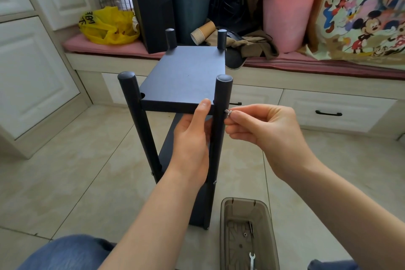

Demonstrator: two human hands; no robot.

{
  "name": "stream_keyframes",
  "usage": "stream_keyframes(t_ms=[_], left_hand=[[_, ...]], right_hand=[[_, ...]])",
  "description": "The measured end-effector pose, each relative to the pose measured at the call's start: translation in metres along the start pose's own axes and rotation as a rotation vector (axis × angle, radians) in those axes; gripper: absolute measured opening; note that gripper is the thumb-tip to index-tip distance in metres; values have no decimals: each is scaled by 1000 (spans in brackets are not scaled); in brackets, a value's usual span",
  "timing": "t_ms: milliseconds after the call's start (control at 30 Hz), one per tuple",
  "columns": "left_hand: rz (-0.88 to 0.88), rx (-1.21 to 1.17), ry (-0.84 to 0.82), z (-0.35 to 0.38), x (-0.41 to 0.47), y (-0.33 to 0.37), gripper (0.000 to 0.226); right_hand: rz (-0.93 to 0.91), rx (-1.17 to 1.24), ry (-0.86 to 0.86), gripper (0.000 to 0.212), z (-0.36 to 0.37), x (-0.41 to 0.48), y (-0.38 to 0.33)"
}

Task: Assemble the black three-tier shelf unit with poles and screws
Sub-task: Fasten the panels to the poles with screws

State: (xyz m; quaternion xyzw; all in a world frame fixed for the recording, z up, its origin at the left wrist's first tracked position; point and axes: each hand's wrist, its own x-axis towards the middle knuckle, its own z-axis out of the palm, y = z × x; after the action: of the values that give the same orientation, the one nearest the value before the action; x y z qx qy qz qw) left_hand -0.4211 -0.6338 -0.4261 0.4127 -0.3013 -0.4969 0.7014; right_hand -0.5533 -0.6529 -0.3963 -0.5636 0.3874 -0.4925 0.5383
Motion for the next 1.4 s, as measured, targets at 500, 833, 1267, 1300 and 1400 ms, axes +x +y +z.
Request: stream_keyframes(t_ms=[500, 833, 1267, 1300, 1400], left_hand=[[-16, -42, 9, 4, -5, 5, 51], [-32, -38, 25, 3, -4, 5, 48], [790, 1192, 127, -20, -24, 36, 14], [862, 1253, 108, -19, -21, 38, 19], [862, 1371, 82, -16, -8, 41, 36]], right_hand=[[-23, -115, -76, 3, -5, 13, 3], [-16, -180, -51, 9, 0, 16, 5], [142, -65, -402, 37, -11, 39, -4], [149, -58, -404, 36, -11, 40, -4], [178, -46, -407, 34, -13, 45, -4]])
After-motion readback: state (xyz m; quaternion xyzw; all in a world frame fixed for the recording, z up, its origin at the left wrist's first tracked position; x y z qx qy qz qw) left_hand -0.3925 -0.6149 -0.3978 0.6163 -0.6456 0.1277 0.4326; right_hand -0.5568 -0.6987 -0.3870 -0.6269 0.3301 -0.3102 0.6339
